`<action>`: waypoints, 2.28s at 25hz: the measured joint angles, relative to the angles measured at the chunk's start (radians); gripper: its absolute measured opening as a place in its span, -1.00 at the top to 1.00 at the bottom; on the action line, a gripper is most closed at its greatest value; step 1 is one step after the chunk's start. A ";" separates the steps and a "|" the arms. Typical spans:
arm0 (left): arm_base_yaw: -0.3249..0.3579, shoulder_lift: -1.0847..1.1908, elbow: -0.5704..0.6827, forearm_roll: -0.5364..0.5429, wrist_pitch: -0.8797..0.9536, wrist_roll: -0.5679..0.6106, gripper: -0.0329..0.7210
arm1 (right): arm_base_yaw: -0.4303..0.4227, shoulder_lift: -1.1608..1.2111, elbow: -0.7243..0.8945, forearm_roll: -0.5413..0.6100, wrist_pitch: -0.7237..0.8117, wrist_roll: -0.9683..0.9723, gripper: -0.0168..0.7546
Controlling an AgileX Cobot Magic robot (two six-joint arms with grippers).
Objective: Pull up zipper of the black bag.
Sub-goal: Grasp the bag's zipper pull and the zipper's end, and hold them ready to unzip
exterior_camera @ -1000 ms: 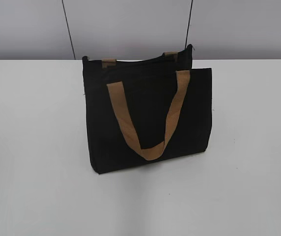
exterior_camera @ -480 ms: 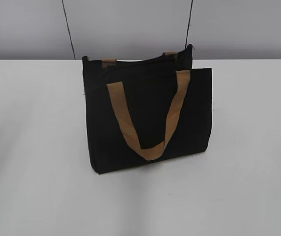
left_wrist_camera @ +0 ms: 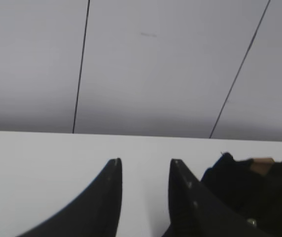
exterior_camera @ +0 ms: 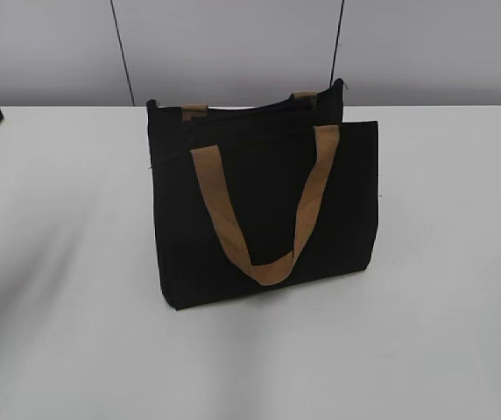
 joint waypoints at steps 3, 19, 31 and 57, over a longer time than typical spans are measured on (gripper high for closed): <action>-0.034 0.151 0.023 0.036 -0.099 -0.013 0.26 | 0.000 0.000 0.000 0.000 0.000 0.000 0.06; -0.067 0.718 0.005 0.427 -0.510 -0.076 0.10 | 0.000 0.000 0.000 0.000 0.000 0.000 0.06; -0.067 0.839 -0.147 0.439 -0.488 -0.077 -0.18 | 0.000 0.000 0.000 0.000 -0.001 0.000 0.06; -0.067 0.810 -0.277 0.464 -0.239 -0.077 0.85 | 0.000 0.000 0.000 0.000 -0.001 0.000 0.06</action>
